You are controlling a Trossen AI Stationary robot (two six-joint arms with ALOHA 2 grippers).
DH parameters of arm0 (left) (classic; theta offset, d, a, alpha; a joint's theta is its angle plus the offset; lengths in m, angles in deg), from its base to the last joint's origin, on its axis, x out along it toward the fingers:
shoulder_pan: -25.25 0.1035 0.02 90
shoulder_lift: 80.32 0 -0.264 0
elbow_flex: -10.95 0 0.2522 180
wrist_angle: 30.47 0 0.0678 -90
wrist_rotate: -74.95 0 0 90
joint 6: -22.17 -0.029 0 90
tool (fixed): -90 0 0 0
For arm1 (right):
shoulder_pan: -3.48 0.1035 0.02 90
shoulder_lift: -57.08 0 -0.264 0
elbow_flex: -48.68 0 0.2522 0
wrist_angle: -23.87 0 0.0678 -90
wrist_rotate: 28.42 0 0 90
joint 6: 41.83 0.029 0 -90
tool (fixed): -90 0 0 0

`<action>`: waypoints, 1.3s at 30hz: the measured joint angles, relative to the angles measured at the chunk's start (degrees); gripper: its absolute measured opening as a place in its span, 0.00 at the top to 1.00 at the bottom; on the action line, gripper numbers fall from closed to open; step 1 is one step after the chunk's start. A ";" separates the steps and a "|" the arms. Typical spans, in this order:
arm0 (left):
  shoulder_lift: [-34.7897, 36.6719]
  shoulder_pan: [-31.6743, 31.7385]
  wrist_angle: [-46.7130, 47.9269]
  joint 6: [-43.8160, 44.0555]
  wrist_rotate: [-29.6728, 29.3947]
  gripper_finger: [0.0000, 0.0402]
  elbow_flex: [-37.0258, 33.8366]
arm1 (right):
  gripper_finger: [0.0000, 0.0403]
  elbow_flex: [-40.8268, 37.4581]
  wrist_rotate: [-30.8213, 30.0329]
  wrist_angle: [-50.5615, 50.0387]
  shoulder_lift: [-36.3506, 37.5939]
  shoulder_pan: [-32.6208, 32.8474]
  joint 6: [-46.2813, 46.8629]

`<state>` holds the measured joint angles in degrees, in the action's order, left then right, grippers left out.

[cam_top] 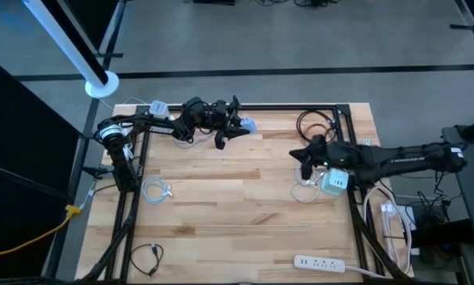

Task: Insert USB
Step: Insert the white charger cable into the purple charger adapter

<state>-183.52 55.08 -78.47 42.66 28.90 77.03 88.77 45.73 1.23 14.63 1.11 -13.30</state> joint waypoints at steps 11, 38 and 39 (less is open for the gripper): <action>0.00 -0.32 0.05 0.13 -0.52 0.71 -0.30 | 0.96 15.40 7.70 -21.23 -14.78 0.00 -11.36; 0.02 -0.27 0.83 -1.97 0.26 0.71 -3.19 | 0.65 17.41 18.32 -44.83 -42.16 -0.02 -23.27; 0.02 -0.27 0.87 -1.97 0.28 0.71 -3.31 | 0.66 17.31 19.13 -44.76 -42.88 -0.02 -23.28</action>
<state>-183.50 54.81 -77.60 40.69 29.18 73.71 106.08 64.86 -43.53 -28.26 1.08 -36.58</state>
